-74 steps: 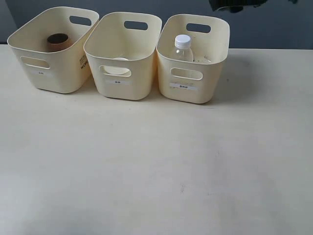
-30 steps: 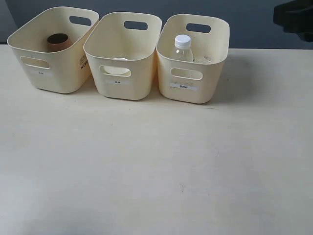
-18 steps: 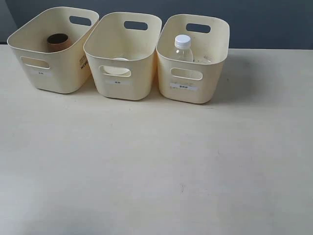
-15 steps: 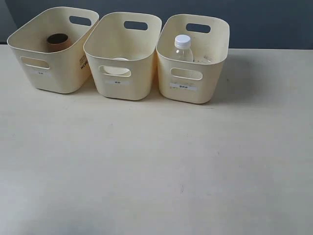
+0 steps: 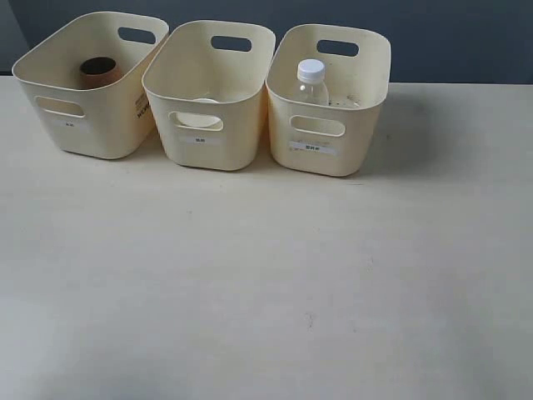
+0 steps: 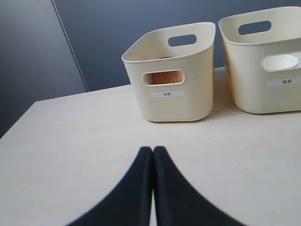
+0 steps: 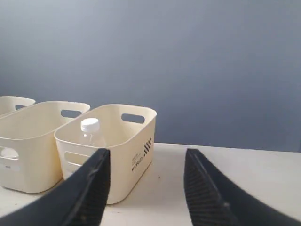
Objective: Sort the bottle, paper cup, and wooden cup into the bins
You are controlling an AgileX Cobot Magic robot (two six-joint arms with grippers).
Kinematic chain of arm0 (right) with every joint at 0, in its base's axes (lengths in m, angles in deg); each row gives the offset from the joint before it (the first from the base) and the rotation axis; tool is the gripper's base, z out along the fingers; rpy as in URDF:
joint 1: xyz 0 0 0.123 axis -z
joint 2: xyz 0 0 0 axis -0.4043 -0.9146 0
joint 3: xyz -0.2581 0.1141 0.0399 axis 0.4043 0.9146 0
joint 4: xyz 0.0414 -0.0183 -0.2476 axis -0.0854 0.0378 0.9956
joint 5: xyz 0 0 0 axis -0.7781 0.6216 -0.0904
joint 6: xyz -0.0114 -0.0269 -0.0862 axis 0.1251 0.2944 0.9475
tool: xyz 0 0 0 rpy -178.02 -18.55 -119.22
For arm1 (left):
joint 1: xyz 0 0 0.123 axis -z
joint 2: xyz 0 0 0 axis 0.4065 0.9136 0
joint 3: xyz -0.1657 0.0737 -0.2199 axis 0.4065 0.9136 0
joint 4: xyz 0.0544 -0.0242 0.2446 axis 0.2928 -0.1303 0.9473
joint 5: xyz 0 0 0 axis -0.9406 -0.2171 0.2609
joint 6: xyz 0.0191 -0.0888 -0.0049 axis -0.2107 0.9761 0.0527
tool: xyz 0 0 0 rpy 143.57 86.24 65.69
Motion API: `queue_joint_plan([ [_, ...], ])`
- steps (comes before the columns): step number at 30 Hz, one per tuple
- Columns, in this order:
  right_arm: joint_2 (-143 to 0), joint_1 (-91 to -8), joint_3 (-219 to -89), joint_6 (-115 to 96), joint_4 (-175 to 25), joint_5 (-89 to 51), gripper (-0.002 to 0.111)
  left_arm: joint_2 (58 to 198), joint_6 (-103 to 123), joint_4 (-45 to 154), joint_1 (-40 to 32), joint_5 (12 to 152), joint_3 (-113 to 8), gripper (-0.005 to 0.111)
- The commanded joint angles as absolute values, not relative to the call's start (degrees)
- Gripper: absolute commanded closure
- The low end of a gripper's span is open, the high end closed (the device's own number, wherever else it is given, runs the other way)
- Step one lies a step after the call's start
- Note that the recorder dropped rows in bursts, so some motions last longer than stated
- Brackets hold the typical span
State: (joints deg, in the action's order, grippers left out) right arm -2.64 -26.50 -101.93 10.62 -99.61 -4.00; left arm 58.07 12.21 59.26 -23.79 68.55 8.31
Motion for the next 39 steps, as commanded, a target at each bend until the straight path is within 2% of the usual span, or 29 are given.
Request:
queue_joint_plan([
  [1, 0.25, -23.82, -95.78, 10.49, -101.29, -6.64, 0.061, 58.28, 12.29, 59.27, -23.76, 68.62, 8.03, 0.107],
  [14, 0.25, -23.85, -93.34, 11.47, -97.69, -6.63, 0.061, 58.28, 12.29, 59.02, -23.76, 68.73, 8.03, 0.107],
  [20, 0.25, -23.85, -89.38, -9.09, -80.22, -10.28, 0.061, 58.28, 12.29, 59.02, -23.76, 68.73, 8.03, 0.107],
  [23, 0.25, -23.85, -89.38, -12.28, -76.04, -11.25, 0.061, 58.28, 12.29, 59.02, -23.76, 68.73, 8.03, 0.107],
  [39, 0.25, -23.85, -89.38, -12.29, -70.70, -10.06, 0.061, 58.28, 12.29, 59.02, -23.76, 68.73, 8.03, 0.107],
])
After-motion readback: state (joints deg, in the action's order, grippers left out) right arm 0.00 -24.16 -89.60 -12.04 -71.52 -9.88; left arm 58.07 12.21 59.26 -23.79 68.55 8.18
